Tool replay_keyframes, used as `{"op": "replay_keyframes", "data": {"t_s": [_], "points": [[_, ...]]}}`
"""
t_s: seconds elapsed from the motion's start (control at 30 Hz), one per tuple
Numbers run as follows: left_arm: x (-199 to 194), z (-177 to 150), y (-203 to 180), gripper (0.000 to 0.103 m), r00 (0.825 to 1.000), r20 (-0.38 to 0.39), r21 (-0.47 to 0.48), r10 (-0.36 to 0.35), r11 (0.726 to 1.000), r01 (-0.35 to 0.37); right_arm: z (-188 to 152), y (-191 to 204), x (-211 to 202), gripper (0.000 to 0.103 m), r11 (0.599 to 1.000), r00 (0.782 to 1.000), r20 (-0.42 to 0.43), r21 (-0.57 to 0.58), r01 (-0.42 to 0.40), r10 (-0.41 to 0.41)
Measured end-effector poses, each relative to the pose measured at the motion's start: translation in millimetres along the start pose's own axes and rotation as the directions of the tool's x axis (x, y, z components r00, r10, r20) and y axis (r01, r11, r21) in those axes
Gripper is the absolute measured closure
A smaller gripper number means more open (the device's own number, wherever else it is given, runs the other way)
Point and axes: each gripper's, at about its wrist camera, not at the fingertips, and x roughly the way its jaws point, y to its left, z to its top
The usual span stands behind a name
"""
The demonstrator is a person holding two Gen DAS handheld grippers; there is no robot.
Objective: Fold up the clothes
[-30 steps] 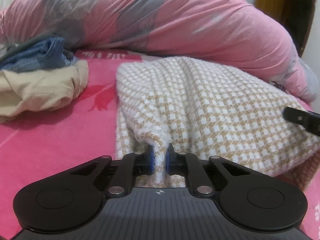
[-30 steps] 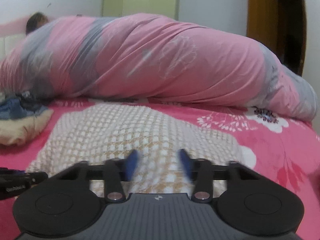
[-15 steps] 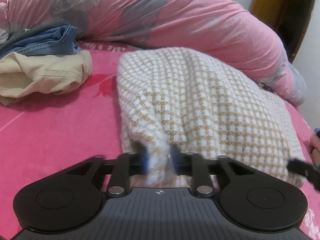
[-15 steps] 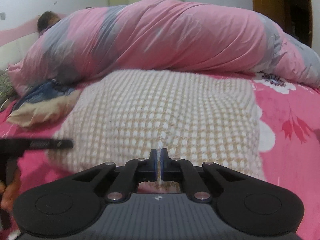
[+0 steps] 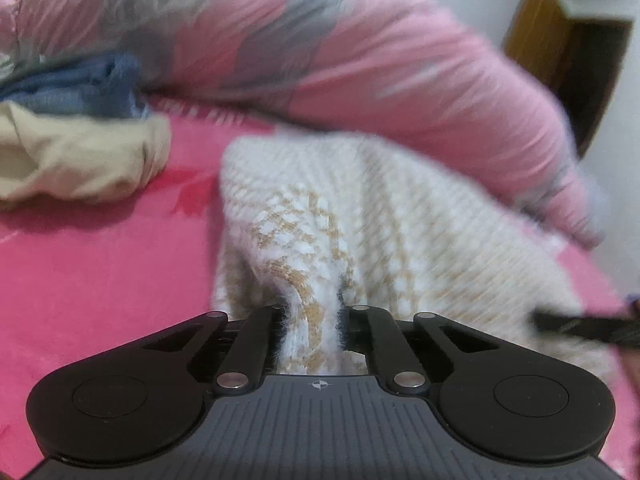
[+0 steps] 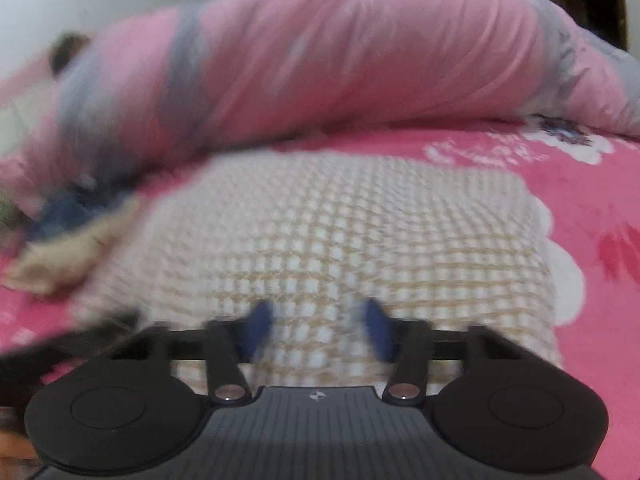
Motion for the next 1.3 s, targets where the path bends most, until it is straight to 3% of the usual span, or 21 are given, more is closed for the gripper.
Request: {"op": "replay_keyframes", "data": {"t_s": [0.07,0.27,0.37,0.5,0.67,0.77,0.93,1.03,1.13,1.2,1.3], "points": [[-22,3,-5,0.098,0.995,0.052,0.053,-0.085,0.995,0.082,-4,0,-14,0.093,1.0,0.999,0.041,0.018,-0.007,0.006],[-91,-4,-15,0.098,0.963,0.104,0.166,-0.248,0.959,0.229,-23,-14,-71,0.095,0.993,0.99,0.096,0.052,-0.106,0.1],[-131,-22,-12,0.098,0.942,0.086,0.202,-0.324,0.932,0.302,-46,-10,-107,0.095,0.989,0.984,0.107,0.029,-0.144,0.14],[-189,-57,16,0.098,0.911,0.029,0.152,-0.411,0.903,0.402,-93,-2,-171,0.099,0.976,0.97,0.11,-0.007,-0.218,0.217],[-211,-93,39,0.098,0.916,-0.04,0.055,-0.4,0.914,0.401,-151,6,-224,0.099,0.967,0.963,0.084,-0.015,-0.255,0.255],[-221,-114,51,0.094,0.919,-0.082,-0.002,-0.385,0.922,0.386,-174,2,-232,0.099,0.969,0.968,0.061,0.035,-0.246,0.244],[-221,-114,73,0.08,0.92,-0.088,-0.124,-0.381,0.921,0.37,-176,3,-245,0.098,0.973,0.973,0.044,0.045,-0.227,0.225],[-216,-111,68,0.071,0.924,-0.089,-0.105,-0.373,0.926,0.363,-164,11,-255,0.098,0.977,0.973,0.089,0.005,-0.214,0.213],[-211,-107,64,0.068,0.927,-0.091,-0.087,-0.364,0.93,0.357,-148,23,-259,0.084,0.977,0.966,0.144,-0.038,-0.21,0.213],[-208,-105,60,0.068,0.929,-0.091,-0.074,-0.358,0.933,0.353,-131,40,-250,0.058,0.975,0.964,0.154,-0.081,-0.205,0.215],[-213,-118,52,0.068,0.931,-0.087,-0.017,-0.356,0.935,0.356,-101,77,-229,0.039,0.955,0.956,0.144,-0.192,-0.225,0.254]]}}
